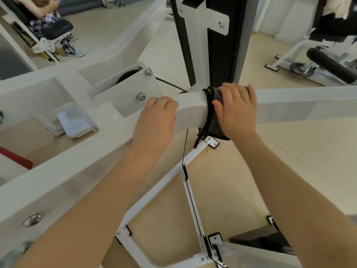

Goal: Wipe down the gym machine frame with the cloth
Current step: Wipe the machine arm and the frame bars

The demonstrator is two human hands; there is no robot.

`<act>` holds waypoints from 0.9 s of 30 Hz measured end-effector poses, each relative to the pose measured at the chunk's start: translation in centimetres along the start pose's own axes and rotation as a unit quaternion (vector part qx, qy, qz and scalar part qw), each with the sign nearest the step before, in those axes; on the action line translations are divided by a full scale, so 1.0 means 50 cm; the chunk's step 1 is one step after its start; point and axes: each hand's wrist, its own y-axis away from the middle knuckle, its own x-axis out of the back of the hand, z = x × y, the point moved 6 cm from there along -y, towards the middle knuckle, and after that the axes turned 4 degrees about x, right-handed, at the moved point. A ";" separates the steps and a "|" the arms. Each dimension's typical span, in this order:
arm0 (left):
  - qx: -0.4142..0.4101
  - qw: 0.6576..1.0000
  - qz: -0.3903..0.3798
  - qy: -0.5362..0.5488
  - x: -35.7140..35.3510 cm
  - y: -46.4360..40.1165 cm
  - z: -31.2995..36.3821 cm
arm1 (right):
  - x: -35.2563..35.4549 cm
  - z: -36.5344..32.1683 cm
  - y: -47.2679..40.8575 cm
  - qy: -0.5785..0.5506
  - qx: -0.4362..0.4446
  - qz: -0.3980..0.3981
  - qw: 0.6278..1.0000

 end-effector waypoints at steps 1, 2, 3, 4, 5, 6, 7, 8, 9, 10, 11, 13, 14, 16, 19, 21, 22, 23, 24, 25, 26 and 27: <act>-0.001 1.000 0.000 -0.001 0.001 -0.001 0.001 | -0.003 -0.032 0.012 0.003 -0.009 0.032 0.999; -0.002 1.000 0.001 -0.003 0.002 -0.002 0.002 | -0.008 -0.069 0.023 -0.001 -0.004 0.061 0.998; -0.004 1.000 0.002 -0.005 0.004 -0.003 0.003 | -0.014 -0.103 0.033 -0.010 0.009 0.080 0.997; -0.006 1.000 0.004 -0.008 0.006 -0.002 0.004 | -0.020 -0.129 0.041 -0.021 0.022 0.087 0.996; -0.007 1.000 0.007 -0.010 0.007 -0.001 0.005 | -0.027 -0.142 0.045 -0.032 0.033 0.092 0.995; -0.007 1.000 0.009 -0.013 0.007 0.000 0.005 | -0.032 -0.142 0.047 -0.040 0.043 0.102 0.993; -0.006 1.000 0.008 -0.017 0.007 0.002 0.005 | -0.036 -0.133 0.046 -0.040 0.052 0.114 0.991; -0.006 1.000 0.008 -0.025 0.006 0.004 0.007 | -0.039 -0.119 0.044 -0.029 0.061 0.124 0.990; -0.010 0.999 0.009 -0.036 0.005 0.005 0.009 | -0.042 -0.100 0.045 -0.010 0.060 0.134 0.989; -0.018 0.998 0.012 -0.050 0.004 0.007 0.012 | -0.045 -0.075 0.049 0.009 0.046 0.140 0.989; -0.026 0.997 0.018 -0.064 0.004 0.008 0.015 | -0.048 -0.045 0.055 0.025 0.020 0.141 0.989; -0.033 0.995 0.027 -0.093 0.001 0.010 0.018 | -0.049 0.025 0.072 0.048 -0.047 0.132 0.989; -0.034 0.993 0.030 -0.112 -0.002 0.011 0.019 | -0.049 0.061 0.081 0.050 -0.079 0.124 0.988; -0.032 0.989 0.029 -0.139 -0.009 0.012 0.021 | -0.047 0.118 0.092 0.029 -0.138 0.105 0.984; -0.021 0.989 0.031 -0.144 -0.010 0.009 0.021 | -0.042 0.137 0.089 -0.018 -0.173 0.104 0.979; -0.022 0.987 0.036 -0.154 -0.010 0.008 0.022 | -0.038 0.109 0.075 -0.037 -0.136 0.118 0.983; -0.024 0.986 0.037 -0.158 -0.012 0.008 0.023 | -0.037 0.085 0.067 -0.035 -0.102 0.124 0.986; -0.024 0.986 0.036 -0.160 -0.013 0.008 0.024 | -0.037 0.055 0.061 -0.026 -0.065 0.129 0.989; -0.024 0.986 0.035 -0.161 -0.015 0.008 0.024 | -0.039 0.022 0.058 -0.016 -0.030 0.129 0.991; -0.022 0.986 0.034 -0.162 -0.016 0.008 0.023 | -0.040 -0.009 0.055 -0.011 -0.002 0.130 0.991; -0.020 0.986 0.036 -0.163 -0.016 0.008 0.022 | -0.040 -0.034 0.052 -0.014 0.018 0.131 0.991; -0.020 0.986 0.039 -0.163 -0.015 0.008 0.021 | -0.036 -0.049 0.047 -0.021 0.032 0.133 0.990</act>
